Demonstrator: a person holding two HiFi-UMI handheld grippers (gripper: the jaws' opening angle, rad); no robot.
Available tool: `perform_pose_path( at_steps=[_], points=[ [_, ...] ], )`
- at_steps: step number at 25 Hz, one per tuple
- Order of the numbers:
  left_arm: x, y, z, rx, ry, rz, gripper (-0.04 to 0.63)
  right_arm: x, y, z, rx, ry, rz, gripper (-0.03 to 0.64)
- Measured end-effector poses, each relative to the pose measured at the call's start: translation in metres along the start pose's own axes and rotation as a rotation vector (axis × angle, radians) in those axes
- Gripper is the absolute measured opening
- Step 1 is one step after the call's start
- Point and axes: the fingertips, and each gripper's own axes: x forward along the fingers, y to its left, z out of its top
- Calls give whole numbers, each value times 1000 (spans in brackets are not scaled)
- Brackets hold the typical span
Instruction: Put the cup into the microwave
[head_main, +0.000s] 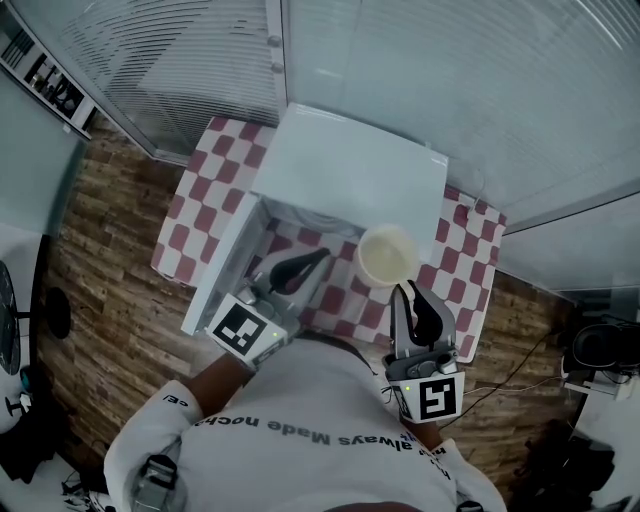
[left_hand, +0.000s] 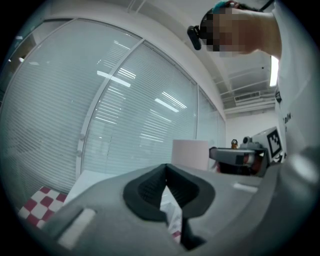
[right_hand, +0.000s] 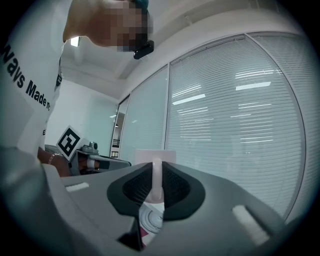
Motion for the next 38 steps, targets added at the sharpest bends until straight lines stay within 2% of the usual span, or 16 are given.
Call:
perform_pose_path(
  at_steps=[8,19,25,32,38],
  points=[
    [3,36,1,-27,11,-3,3,32,-4,0,3,1,-37,41],
    [13,81,19,-46,15,-98,3,85,3,12,22,-12,-115,40],
    [14,84,18,-15,21,-129,3,89,7,10,29,-4,-123,41],
    [16,74,11,-48,32,-122,3,77,5,-3,46,12,-127,41],
    [10,70,-11,-49,50,-110,3,69,12,-26,83,49,-113,41]
  ],
)
